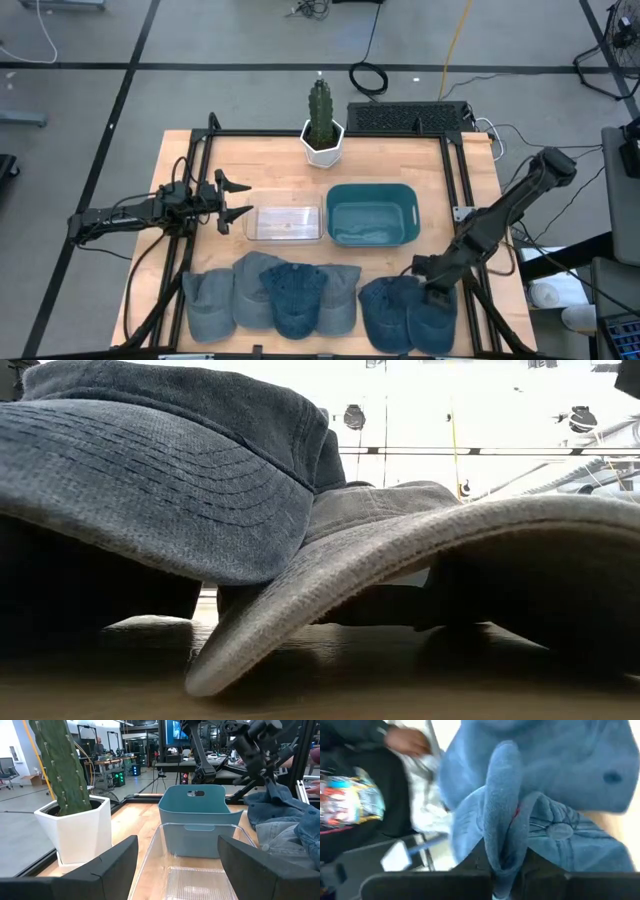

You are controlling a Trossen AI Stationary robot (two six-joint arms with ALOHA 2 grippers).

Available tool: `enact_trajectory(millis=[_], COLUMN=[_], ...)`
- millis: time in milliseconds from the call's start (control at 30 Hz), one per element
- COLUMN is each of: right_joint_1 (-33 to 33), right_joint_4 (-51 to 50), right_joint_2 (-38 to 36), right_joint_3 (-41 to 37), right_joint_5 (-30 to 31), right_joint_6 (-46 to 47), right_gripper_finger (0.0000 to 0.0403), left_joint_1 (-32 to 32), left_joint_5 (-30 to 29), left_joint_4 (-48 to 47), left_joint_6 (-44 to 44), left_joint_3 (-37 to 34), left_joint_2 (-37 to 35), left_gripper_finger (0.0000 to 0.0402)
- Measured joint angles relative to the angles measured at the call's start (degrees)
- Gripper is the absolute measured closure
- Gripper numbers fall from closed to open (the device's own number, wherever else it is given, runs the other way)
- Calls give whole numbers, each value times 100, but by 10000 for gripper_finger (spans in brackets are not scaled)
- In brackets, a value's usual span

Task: Pick & Place hat
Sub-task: Put the right blue cap into the transparent bin

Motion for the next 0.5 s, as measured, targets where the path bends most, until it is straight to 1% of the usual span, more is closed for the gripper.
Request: enact_trajectory(millis=[267,500], right_joint_1=[44,52], right_joint_4=[-15,58], right_joint_2=[-936,-1341], right_joint_3=[0,1], right_joint_5=[610,921], right_joint_6=[-360,-919], right_gripper_finger=[397,399], left_joint_1=[0,2], left_joint_5=[0,1], left_joint_4=[0,0], left_joint_6=[0,0], left_joint_3=[0,0], left_joint_2=[0,0], left_gripper_finger=[121,121])
